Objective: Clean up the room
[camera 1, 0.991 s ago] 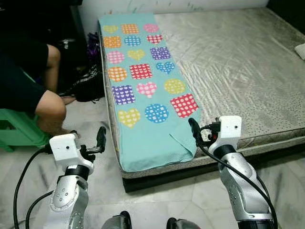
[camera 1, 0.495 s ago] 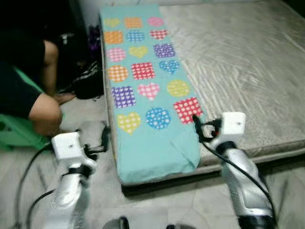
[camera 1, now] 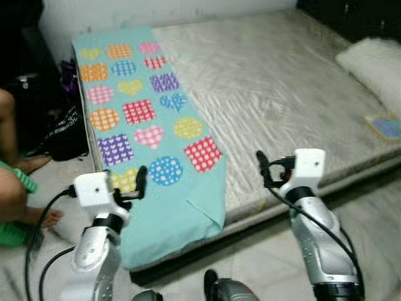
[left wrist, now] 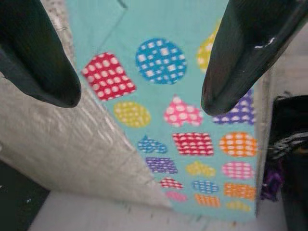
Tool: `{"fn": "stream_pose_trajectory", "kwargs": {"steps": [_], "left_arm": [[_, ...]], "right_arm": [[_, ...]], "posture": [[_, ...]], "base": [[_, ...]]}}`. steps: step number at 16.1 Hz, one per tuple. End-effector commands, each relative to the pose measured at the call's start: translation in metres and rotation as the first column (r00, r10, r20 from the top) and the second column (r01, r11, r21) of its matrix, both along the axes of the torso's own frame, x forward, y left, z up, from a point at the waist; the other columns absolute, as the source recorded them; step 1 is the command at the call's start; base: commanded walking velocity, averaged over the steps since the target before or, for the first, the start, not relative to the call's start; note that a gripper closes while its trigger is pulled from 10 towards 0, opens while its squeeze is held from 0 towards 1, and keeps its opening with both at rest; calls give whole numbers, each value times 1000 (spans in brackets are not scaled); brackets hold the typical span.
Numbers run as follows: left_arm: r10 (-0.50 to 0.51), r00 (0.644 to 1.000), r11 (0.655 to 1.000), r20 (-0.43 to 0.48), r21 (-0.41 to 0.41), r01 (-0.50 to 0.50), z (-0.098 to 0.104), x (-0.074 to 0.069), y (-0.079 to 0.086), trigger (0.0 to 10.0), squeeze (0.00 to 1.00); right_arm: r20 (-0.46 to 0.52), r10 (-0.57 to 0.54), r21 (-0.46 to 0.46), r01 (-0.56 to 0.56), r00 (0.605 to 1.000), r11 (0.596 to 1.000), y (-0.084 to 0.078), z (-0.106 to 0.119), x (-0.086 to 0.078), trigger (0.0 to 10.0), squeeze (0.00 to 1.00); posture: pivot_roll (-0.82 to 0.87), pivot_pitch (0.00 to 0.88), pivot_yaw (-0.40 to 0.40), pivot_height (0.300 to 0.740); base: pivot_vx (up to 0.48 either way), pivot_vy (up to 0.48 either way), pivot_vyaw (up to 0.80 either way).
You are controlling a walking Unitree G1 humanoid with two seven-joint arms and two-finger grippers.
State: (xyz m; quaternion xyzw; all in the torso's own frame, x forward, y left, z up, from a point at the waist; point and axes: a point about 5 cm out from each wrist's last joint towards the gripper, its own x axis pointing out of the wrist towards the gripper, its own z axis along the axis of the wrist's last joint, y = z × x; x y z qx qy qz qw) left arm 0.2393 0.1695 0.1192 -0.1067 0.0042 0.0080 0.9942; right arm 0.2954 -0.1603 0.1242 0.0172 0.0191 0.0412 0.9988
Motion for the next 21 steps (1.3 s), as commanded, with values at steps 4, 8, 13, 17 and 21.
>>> {"fn": "stream_pose_trajectory", "kwargs": {"steps": [4, 8, 13, 17, 21], "left_arm": [[21, 1000, 1000, -17, 0, -21, -1, -4, 1, 10000, 0], [26, 1000, 1000, -13, -5, -26, -1, -4, 1, 10000, 0], [6, 1000, 1000, -2, -15, -6, 1, -3, -2, 10000, 0], [9, 1000, 1000, -17, -12, -9, -1, -1, -2, 10000, 0], [5, 1000, 1000, -19, -14, -5, -1, 0, -3, 10000, 0]], "right_arm": [[-5, -2, -2, 2, 1000, 1000, -1, -3, -2, 10000, 0], [-3, 21, -40, -22, 1000, 999, 2, -3, -1, 10000, 0], [2, 31, -56, -30, 1000, 998, 4, -3, 0, 10000, 0], [-6, 27, -60, -27, 1000, 998, 3, -5, 1, 10000, 0], [-7, 27, -60, -28, 1000, 998, 3, -5, 2, 10000, 0]], "posture": [[-130, 176, -19, 740], [-132, 178, -20, 740], [-131, 177, -21, 740], [-132, 177, -20, 740], [-131, 175, -20, 740]], "base": [[0, 0, 0], [0, 0, 0], [0, 0, 655], [0, 0, 0], [0, 0, 0]]}}
